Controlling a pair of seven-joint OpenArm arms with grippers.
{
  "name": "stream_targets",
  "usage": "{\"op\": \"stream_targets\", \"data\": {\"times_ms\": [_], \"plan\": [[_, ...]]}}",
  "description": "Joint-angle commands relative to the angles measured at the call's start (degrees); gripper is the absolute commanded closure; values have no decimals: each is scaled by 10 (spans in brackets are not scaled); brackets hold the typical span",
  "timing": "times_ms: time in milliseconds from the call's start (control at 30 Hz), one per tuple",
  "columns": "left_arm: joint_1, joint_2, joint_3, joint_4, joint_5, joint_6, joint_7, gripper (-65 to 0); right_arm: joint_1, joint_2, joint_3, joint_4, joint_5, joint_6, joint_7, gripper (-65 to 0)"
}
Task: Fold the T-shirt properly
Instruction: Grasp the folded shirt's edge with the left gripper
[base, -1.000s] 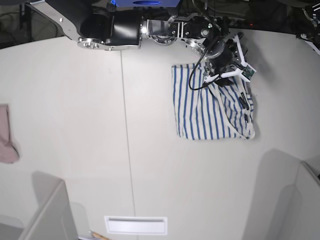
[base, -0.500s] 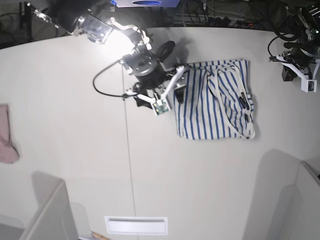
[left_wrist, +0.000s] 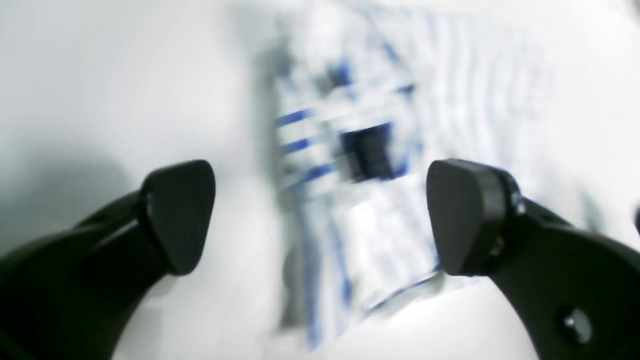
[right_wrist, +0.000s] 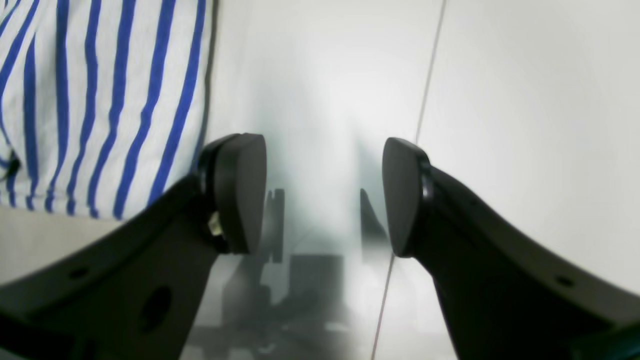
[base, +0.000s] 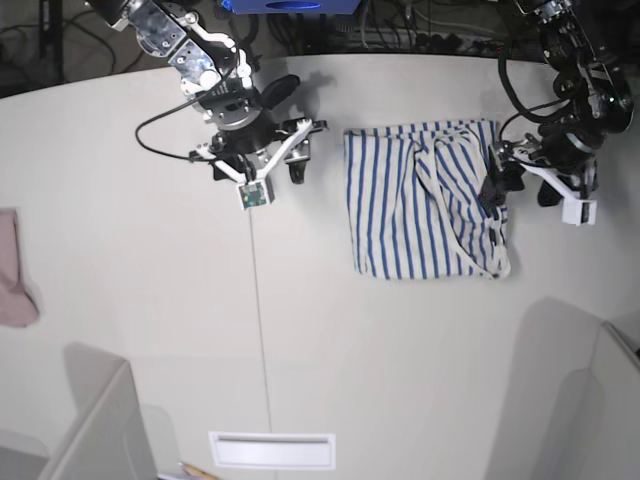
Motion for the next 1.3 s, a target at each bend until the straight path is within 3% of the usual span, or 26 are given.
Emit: {"op": "stream_targets", "data": {"times_ms": [0, 267, 467, 633, 733, 900, 933, 1033, 1167, 1200, 1267], "plan": [[-3, -9, -3, -18, 1, 4, -7, -650, -2, -1, 1, 10, -8, 1, 13, -339], [-52, -11, 44, -154, 2, 4, -9, -650, -9, -2, 1, 10, -8, -1, 13, -339], [-50, -13, 76, -186, 3, 4, -42, -650, -18, -4, -1, 10, -8, -2, 13, -339], [-45, -33, 137, -218, 43, 4, -62, -637, -31, -4, 1, 12, -8, -2, 14, -339], [-45, -33, 146, -226, 69, 4, -62, -448, -38, -4, 2, 12, -8, -3, 14, -338], [-45, -34, 147, -226, 108, 4, -60, -26, -56, -7, 30, 11, -6, -3, 14, -338], [-45, -34, 147, -224, 121, 4, -59, 0, -63, -15, 45, 11, -6, -3, 14, -338], [-51, -46, 161, -224, 162, 4, -59, 0, -86, -36, 106, 11, -6, -1, 14, -338], [-53, -92, 270, -222, 179, 3, -60, 0, -104, -62, 184, 10, -5, 2, 14, -338], [-55, -102, 293, -222, 180, 3, -61, 0, -108, -66, 199, 10, -5, 2, 14, -327], [-78, -120, 353, -222, 182, 3, -62, 0, -111, -69, 228, 10, -5, 12, 14, -240]]}}
